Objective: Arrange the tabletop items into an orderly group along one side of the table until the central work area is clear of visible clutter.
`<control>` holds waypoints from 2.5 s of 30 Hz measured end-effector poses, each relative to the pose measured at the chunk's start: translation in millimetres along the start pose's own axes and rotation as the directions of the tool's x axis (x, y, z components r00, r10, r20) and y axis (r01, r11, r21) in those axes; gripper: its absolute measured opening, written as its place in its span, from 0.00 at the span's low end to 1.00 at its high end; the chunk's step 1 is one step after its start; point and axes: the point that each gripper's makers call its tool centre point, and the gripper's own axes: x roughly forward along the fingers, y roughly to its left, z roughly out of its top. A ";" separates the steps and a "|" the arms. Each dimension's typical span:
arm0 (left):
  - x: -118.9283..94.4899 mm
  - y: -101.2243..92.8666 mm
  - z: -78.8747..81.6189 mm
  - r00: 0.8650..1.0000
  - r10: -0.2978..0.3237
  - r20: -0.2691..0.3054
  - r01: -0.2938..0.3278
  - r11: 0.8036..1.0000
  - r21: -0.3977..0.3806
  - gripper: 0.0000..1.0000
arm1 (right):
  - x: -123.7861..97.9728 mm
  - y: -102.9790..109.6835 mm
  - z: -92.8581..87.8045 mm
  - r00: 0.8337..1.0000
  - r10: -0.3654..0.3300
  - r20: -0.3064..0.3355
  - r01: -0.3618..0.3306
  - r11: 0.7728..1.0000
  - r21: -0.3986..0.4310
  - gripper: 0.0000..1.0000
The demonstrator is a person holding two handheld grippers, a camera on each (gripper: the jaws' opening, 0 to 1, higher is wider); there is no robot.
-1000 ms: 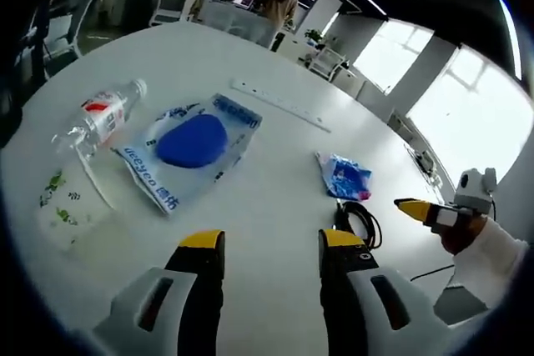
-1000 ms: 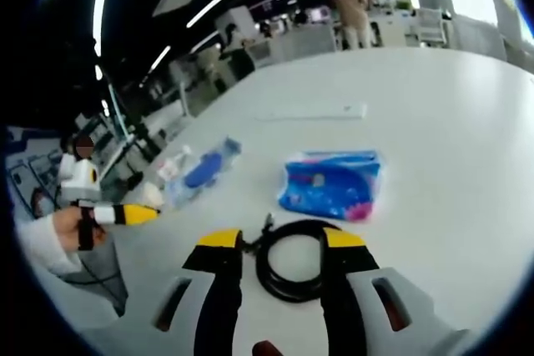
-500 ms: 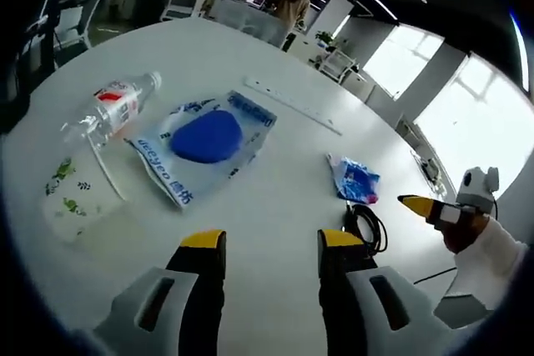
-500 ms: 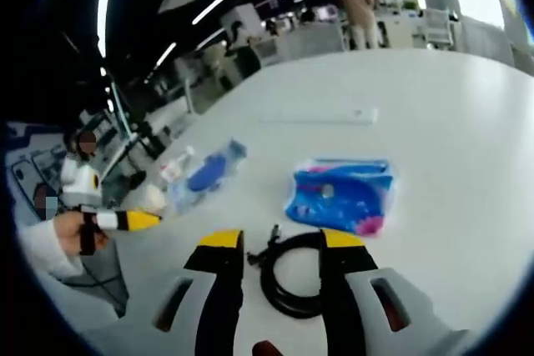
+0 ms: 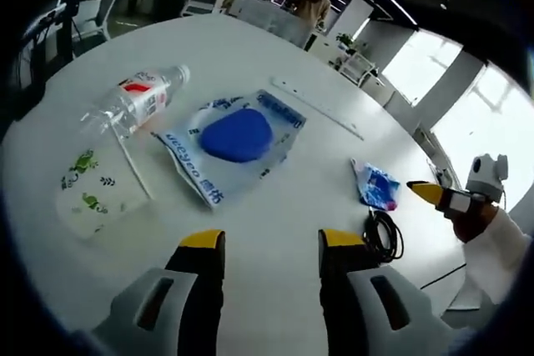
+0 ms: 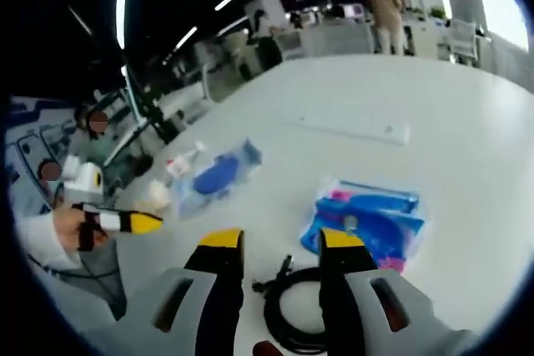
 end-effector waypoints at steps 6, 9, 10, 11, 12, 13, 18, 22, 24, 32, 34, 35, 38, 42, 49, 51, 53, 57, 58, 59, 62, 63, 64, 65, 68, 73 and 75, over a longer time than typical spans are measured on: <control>2.7 9.8 2.8 1.000 0.029 0.001 -0.029 0.999 -0.021 0.44 | 19.3 2.8 18.5 1.000 0.026 -0.018 -0.027 0.999 -0.046 0.33; 6.3 15.7 2.5 0.999 0.042 -0.005 -0.042 0.998 -0.038 0.44 | 26.9 3.6 25.2 0.999 0.034 -0.028 -0.036 0.997 -0.067 0.32; 6.7 16.4 2.6 0.999 0.044 -0.004 -0.044 0.998 -0.043 0.44 | 30.5 4.3 28.5 0.999 0.035 -0.035 -0.037 0.996 -0.075 0.32; 7.7 17.9 2.8 0.999 0.048 -0.002 -0.048 0.997 -0.055 0.44 | 33.3 4.4 30.9 0.999 0.035 -0.037 -0.038 0.996 -0.078 0.32; 8.5 18.6 2.8 0.999 0.050 -0.002 -0.050 0.997 -0.062 0.44 | 36.5 3.8 33.3 0.999 0.035 -0.038 -0.038 0.996 -0.078 0.32; 10.8 20.3 3.2 0.999 0.053 -0.001 -0.053 0.996 -0.072 0.44 | 41.2 3.9 37.0 0.999 0.036 -0.039 -0.039 0.996 -0.078 0.32; 16.7 24.8 4.5 0.998 0.068 -0.003 -0.068 0.993 -0.101 0.41 | 60.6 7.8 43.9 0.996 0.052 -0.074 -0.060 0.991 -0.117 0.31; 20.3 29.7 6.4 0.997 0.082 -0.006 -0.082 0.988 -0.128 0.40 | 77.2 5.8 42.6 0.991 0.055 -0.125 -0.074 0.985 -0.157 0.25; 21.9 31.7 7.0 0.996 0.086 -0.011 -0.087 0.987 -0.133 0.40 | 85.8 6.0 45.4 0.989 0.057 -0.137 -0.080 0.984 -0.162 0.27; 31.5 37.9 4.7 0.994 0.109 -0.026 -0.112 0.979 -0.168 0.39 | 118.7 9.0 37.8 0.966 0.064 -0.249 -0.123 0.965 -0.231 0.27; 32.3 38.2 5.8 0.993 0.116 -0.017 -0.117 0.975 -0.187 0.38 | 127.1 15.6 40.1 0.964 0.082 -0.255 -0.142 0.964 -0.226 0.27; 32.9 39.0 6.6 0.993 0.120 -0.012 -0.120 0.974 -0.193 0.37 | 130.0 18.1 41.1 0.962 0.090 -0.256 -0.150 0.963 -0.225 0.27; 33.9 41.0 9.4 0.992 0.130 0.004 -0.126 0.970 -0.207 0.34 | 140.3 23.3 45.1 0.962 0.113 -0.248 -0.164 0.967 -0.197 0.27; 35.0 44.7 12.4 0.989 0.149 0.023 -0.140 0.964 -0.227 0.33 | 150.7 22.5 42.2 0.957 0.107 -0.268 -0.157 0.972 -0.174 0.27; 30.7 52.8 13.2 0.976 0.212 0.046 -0.189 0.936 -0.298 0.33 | 168.9 28.5 57.0 0.959 0.129 -0.252 -0.181 0.964 -0.195 0.30; 29.4 55.1 15.3 0.970 0.238 0.053 -0.213 0.933 -0.290 0.35 | 176.3 31.4 59.9 0.957 0.138 -0.256 -0.194 0.959 -0.208 0.31; 25.0 63.7 21.7 0.953 0.293 0.075 -0.263 0.926 -0.272 0.35 | 183.0 33.6 60.2 0.954 0.141 -0.264 -0.203 0.954 -0.223 0.31; 29.5 67.7 25.4 0.954 0.294 0.066 -0.270 0.931 -0.244 0.33 | 193.5 36.8 58.1 0.954 0.152 -0.258 -0.210 0.954 -0.214 0.33; 31.7 68.6 23.7 0.955 0.292 0.057 -0.270 0.931 -0.245 0.32 | 196.5 38.3 56.3 0.954 0.155 -0.258 -0.212 0.954 -0.212 0.33; 34.9 70.3 22.4 0.956 0.290 0.054 -0.266 0.928 -0.260 0.32 | 198.9 39.8 54.3 0.953 0.156 -0.261 -0.214 0.954 -0.211 0.33; 35.0 72.1 23.1 0.956 0.285 0.067 -0.256 0.925 -0.281 0.24 | 201.2 41.8 49.8 0.949 0.163 -0.270 -0.224 0.951 -0.214 0.28; 38.9 70.4 24.3 0.960 0.272 0.069 -0.243 0.929 -0.279 0.22 | 201.8 41.8 48.6 0.949 0.167 -0.268 -0.227 0.951 -0.210 0.25; 40.6 69.7 24.0 0.961 0.266 0.069 -0.238 0.932 -0.275 0.18 | 201.5 41.4 47.1 0.949 0.168 -0.267 -0.226 0.952 -0.204 0.21; 42.6 68.5 23.7 0.962 0.265 0.066 -0.240 0.934 -0.265 0.14 | 201.6 40.5 46.0 0.949 0.164 -0.269 -0.222 0.954 -0.201 0.16; 43.5 70.0 23.4 0.960 0.272 0.068 -0.244 0.930 -0.274 0.05 | 200.6 34.2 43.9 0.954 0.136 -0.268 -0.198 0.956 -0.217 0.02; 39.9 70.0 32.2 0.957 0.278 0.086 -0.253 0.941 -0.223 0.00 | 191.1 36.1 36.4 0.949 0.153 -0.274 -0.218 0.949 -0.227 0.00; 36.8 68.5 38.0 0.955 0.279 0.105 -0.254 0.946 -0.202 0.00 | 183.7 36.2 35.7 0.956 0.149 -0.254 -0.208 0.952 -0.224 0.00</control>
